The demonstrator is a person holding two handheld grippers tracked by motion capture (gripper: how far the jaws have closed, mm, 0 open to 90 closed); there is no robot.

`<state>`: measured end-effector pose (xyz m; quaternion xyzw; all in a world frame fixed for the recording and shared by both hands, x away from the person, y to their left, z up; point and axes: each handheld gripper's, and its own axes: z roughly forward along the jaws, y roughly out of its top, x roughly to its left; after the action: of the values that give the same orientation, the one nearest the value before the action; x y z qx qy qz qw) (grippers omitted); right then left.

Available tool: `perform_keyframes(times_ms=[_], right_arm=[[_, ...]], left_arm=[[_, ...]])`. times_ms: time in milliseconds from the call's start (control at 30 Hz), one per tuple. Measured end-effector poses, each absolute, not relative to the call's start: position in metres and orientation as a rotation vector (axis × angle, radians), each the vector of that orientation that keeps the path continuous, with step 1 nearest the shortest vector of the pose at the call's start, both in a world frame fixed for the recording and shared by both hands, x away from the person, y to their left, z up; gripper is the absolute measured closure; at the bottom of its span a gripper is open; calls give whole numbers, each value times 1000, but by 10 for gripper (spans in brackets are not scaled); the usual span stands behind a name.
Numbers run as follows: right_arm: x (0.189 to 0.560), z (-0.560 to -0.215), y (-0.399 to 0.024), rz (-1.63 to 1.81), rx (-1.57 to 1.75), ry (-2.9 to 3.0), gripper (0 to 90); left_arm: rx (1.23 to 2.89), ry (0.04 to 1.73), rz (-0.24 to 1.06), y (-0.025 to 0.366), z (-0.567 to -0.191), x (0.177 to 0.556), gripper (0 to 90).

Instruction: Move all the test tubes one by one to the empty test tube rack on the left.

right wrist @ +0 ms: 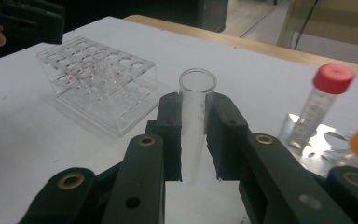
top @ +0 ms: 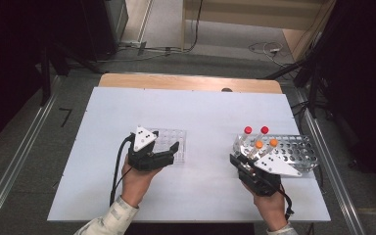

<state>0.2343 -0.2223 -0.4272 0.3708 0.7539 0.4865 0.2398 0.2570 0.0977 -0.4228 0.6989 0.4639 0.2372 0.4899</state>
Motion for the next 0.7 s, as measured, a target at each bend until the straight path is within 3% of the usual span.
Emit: perform_keyframes(times_ms=[700], right_arm=[[247, -448, -155, 1328, 900, 2232, 732]], left_arm=[[1734, 1032, 520, 72, -416, 244, 283]])
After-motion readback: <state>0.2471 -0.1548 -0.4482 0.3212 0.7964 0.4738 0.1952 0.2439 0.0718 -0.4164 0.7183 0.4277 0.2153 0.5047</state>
